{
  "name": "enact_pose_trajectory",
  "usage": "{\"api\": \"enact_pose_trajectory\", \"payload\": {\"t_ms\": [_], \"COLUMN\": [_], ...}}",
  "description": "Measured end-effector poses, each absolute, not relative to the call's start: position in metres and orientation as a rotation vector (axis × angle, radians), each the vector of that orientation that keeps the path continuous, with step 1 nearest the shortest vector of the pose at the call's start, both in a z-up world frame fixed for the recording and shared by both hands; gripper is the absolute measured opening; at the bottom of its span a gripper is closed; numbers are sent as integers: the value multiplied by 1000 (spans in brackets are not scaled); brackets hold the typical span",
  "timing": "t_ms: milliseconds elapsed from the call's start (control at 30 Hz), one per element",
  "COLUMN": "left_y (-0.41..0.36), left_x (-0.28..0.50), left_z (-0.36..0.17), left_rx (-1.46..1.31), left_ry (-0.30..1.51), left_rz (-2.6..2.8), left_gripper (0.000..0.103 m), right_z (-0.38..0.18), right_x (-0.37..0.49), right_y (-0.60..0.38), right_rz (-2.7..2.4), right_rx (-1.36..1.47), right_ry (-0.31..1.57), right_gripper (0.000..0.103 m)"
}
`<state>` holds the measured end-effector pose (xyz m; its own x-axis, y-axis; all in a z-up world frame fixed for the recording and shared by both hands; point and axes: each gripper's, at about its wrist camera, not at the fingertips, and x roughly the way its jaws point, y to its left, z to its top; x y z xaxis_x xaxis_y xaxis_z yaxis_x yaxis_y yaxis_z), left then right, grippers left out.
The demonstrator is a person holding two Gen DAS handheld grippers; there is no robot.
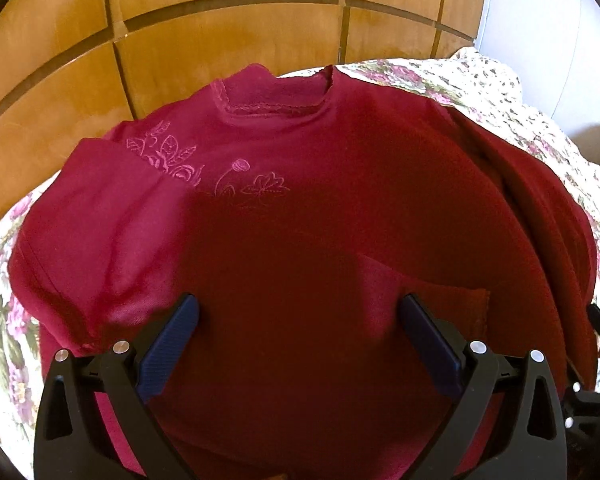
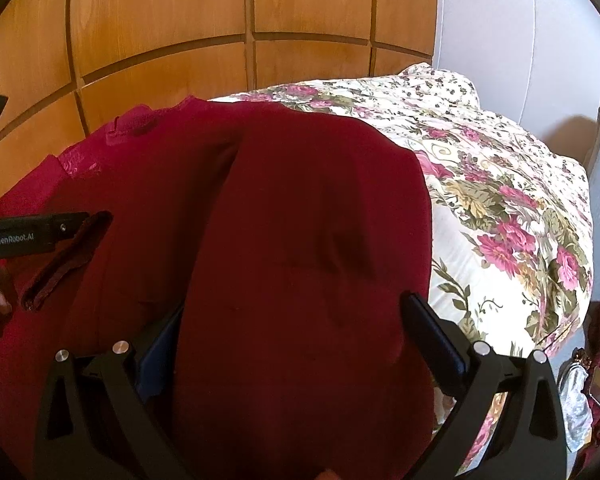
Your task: Fold small clothes
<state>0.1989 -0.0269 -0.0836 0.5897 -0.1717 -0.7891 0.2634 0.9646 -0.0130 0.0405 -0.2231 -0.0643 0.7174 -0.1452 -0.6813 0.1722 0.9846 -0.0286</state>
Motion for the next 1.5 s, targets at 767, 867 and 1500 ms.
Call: {"api": "enact_pose_trajectory", "payload": {"t_ms": [767, 867, 1500], "left_y": [32, 65, 300], "left_x": [191, 193, 184], "left_z": [-21, -9, 9], "left_rx": [-8, -58, -230], "left_ry": [781, 761, 684], "left_rz": [-268, -209, 333], "left_gripper": [4, 3, 2], "right_z": [-66, -67, -67], "right_x": [30, 30, 29], "right_y": [-225, -224, -224], "right_rz": [-181, -182, -183], "right_rx": [48, 48, 46], "right_ry": [709, 706, 697], "right_gripper": [101, 101, 101]}}
